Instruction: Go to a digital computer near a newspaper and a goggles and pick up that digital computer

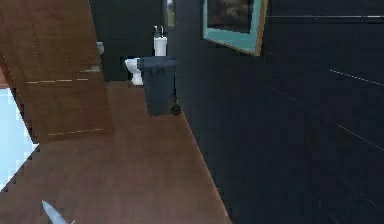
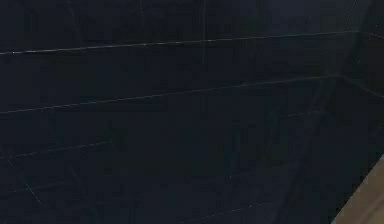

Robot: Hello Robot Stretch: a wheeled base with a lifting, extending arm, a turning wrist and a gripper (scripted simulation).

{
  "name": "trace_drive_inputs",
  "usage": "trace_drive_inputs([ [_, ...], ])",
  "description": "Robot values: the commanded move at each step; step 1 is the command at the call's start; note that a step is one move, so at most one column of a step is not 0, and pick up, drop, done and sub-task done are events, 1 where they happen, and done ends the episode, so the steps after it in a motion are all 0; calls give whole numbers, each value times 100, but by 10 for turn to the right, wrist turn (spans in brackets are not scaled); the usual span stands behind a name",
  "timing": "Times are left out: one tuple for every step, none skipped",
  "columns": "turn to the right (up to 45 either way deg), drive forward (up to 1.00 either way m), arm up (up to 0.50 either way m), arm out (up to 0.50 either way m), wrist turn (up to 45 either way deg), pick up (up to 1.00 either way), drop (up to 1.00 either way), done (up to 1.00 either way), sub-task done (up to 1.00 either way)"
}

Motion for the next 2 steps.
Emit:
trace_drive_inputs([
  [-60, 0, 0, 0, 0, 0, 0, 0, 0],
  [0, 70, 0, 0, 0, 0, 0, 0, 0],
])
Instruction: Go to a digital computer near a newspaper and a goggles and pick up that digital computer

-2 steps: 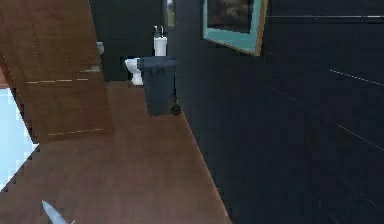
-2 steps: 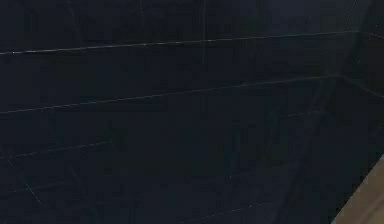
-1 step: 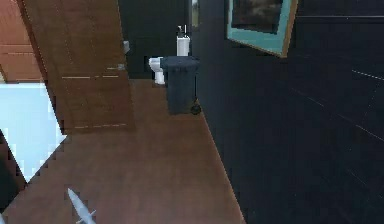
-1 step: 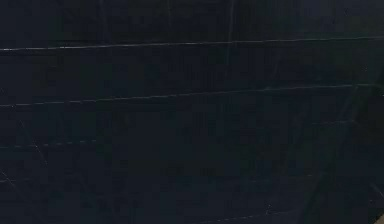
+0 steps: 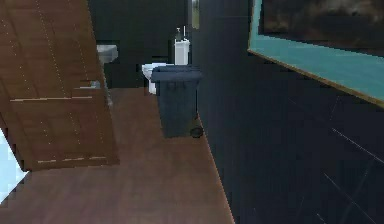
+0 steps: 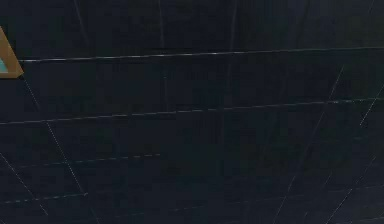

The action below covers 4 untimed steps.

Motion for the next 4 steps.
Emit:
trace_drive_inputs([
  [-60, 0, 0, 0, 0, 0, 0, 0, 0],
  [0, 30, 0, 0, 0, 0, 0, 0, 0],
  [-450, 0, 0, 0, 0, 0, 0, 0, 0],
  [-60, 0, 0, 0, 0, 0, 0, 0, 0],
])
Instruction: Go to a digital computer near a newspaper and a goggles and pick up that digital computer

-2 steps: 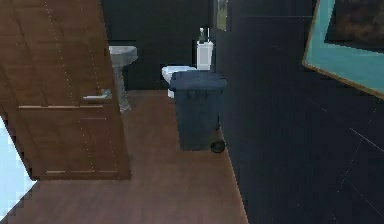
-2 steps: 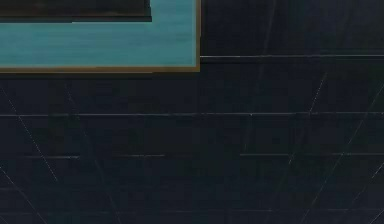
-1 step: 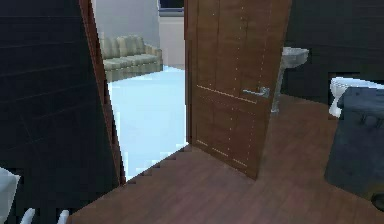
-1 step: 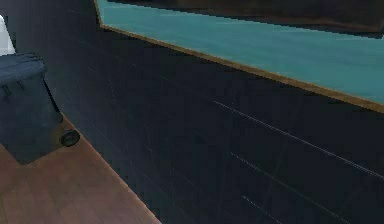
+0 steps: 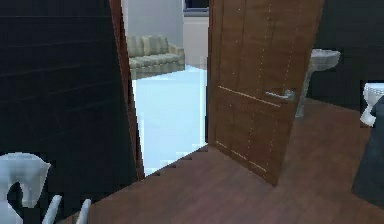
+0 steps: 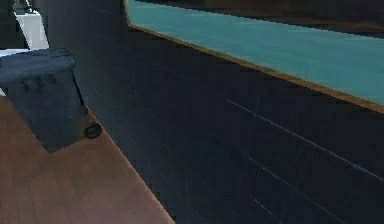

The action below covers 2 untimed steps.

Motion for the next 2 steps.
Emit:
trace_drive_inputs([
  [0, 70, 0, 0, 0, 0, 0, 0, 0],
  [-30, 0, 0, 0, 0, 0, 0, 0, 0],
])
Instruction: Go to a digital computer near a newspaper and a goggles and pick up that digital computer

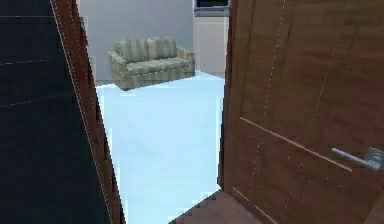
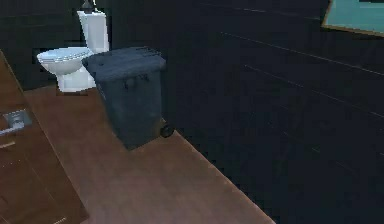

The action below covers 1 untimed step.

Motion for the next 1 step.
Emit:
trace_drive_inputs([
  [0, 90, 0, 0, 0, 0, 0, 0, 0],
])
